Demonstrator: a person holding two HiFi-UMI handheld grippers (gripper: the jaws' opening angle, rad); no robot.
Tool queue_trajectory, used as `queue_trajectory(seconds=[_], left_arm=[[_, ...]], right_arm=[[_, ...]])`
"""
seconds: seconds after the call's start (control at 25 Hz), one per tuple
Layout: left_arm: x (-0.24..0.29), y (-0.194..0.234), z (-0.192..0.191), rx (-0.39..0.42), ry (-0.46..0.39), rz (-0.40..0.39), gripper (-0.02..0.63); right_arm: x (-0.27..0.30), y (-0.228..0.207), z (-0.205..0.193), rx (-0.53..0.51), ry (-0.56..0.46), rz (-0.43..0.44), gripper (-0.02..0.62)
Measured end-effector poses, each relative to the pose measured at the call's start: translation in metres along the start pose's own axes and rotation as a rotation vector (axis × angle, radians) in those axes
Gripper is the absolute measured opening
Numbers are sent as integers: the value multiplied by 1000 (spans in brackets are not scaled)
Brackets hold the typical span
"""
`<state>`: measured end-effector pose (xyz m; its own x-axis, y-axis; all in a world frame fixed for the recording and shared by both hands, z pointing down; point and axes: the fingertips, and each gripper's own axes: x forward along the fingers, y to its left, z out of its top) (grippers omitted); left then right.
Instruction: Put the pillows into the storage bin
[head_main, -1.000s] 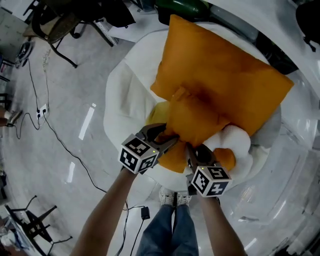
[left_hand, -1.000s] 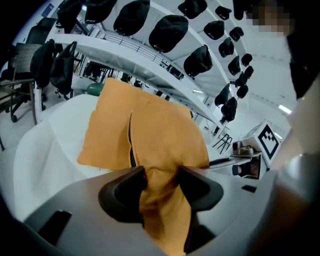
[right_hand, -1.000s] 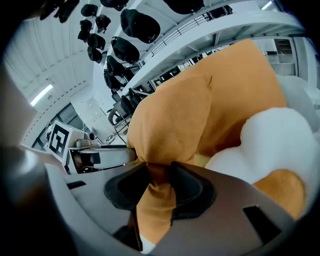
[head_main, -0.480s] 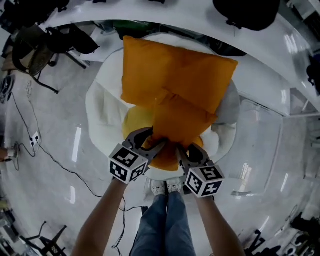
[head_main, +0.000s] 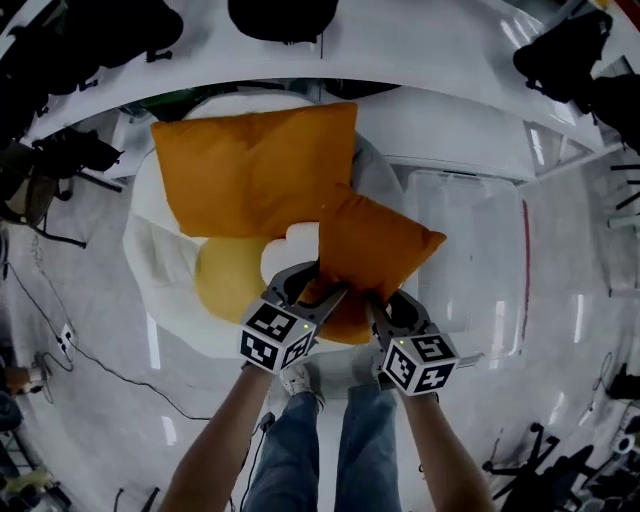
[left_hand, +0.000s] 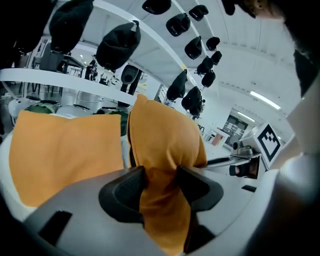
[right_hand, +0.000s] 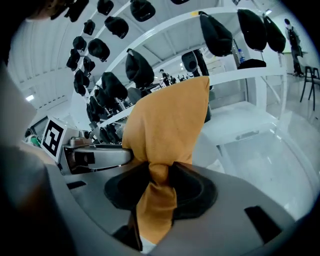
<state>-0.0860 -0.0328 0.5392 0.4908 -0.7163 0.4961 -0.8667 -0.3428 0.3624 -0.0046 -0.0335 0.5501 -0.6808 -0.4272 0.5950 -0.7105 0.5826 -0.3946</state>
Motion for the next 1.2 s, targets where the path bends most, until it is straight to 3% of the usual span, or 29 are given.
queue_trajectory(seconds=[0.2, 0.48, 0.72, 0.92, 1.2], left_arm=[[84, -64, 7, 8, 22, -15, 230], [198, -137, 6, -60, 26, -32, 230], [294, -186, -7, -57, 61, -58, 230], [346, -204, -42, -65, 121, -71, 230], [381, -195, -110, -64, 245, -17, 232]], right_arm=[[-39, -98, 0, 52, -10, -47, 146], [-82, -226, 1, 28, 35, -93, 147], [-103, -329, -15, 74, 43, -152, 150], [-103, -384, -50, 104, 69, -187, 153], [-72, -418, -113, 100, 151, -189, 160]])
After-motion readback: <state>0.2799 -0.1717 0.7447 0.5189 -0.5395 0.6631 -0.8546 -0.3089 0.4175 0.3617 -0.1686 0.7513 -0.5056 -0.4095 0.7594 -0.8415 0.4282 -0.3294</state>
